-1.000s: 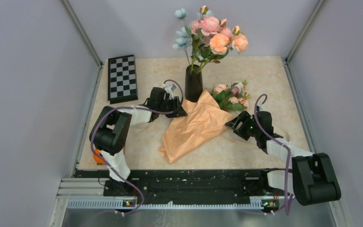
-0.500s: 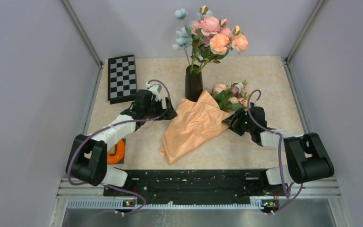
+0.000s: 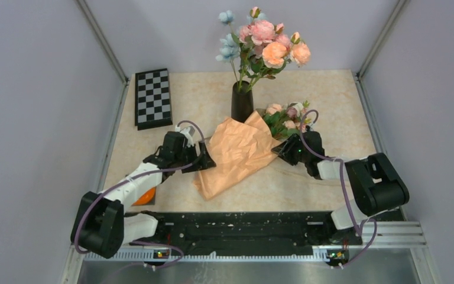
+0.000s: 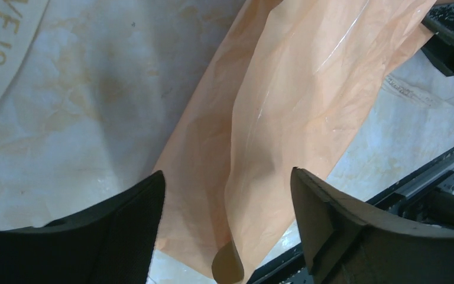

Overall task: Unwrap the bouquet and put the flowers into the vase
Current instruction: Unfold the wrapping paper at the center of the board.

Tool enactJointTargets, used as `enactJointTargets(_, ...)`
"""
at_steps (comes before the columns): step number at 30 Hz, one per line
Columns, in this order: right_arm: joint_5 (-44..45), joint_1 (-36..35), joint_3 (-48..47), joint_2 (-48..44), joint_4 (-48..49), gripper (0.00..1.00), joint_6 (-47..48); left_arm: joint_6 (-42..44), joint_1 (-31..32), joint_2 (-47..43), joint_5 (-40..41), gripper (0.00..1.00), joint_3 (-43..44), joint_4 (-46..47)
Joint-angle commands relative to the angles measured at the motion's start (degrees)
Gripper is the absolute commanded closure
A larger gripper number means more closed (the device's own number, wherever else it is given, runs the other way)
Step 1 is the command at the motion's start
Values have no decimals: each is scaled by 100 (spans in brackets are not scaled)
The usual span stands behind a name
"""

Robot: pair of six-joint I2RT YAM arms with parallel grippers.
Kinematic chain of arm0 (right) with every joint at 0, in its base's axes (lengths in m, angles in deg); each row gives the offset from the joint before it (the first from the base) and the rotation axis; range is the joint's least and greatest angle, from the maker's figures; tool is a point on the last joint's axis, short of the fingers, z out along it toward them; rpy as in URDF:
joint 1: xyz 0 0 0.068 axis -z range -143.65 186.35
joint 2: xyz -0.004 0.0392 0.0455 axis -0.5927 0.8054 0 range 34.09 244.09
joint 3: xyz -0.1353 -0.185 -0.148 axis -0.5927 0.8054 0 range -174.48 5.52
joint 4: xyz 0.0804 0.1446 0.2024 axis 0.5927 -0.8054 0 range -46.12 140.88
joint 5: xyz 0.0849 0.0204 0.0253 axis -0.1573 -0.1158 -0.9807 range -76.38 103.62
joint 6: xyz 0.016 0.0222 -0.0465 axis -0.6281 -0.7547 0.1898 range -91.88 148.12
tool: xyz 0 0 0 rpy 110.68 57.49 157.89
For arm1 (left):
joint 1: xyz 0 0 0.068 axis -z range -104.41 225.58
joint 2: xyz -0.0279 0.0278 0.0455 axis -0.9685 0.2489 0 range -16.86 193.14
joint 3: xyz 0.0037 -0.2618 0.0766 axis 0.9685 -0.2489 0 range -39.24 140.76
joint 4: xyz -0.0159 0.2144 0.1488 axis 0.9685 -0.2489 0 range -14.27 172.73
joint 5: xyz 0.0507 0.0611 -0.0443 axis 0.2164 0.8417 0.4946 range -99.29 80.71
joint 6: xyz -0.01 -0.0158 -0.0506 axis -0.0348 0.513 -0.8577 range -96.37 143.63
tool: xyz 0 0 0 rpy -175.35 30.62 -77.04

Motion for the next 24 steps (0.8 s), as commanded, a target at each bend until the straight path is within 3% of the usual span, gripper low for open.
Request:
enactJointTargets(1,459,-143,-160,96,229,58,-100,-282,-11,-393,95,24,-115,-82)
enactJointTargets(4,571,-145,-192,111,233,58,-65,-193,-13,-673,18,28,-163,-48)
enactJointTargets(9,763,-145,-289,-23,3,56,109,323,-8,-933,-286,46,-150,-60)
enactJointTargets(12,905,-148,-318,-179,-218,55,274,451,-8,-826,-577,61,-77,-152)
enactJointTargets(18,1002,-147,-407,-531,-677,49,752,433,0,-1064,-1128,80,-234,280)
enactJointTargets(21,1179,-146,-467,-796,-1096,45,1010,469,42,-1216,-1483,97,-332,637)
enactJointTargets(24,1480,-146,-500,-1081,-1526,42,1256,628,176,-1191,-1641,100,-270,690)
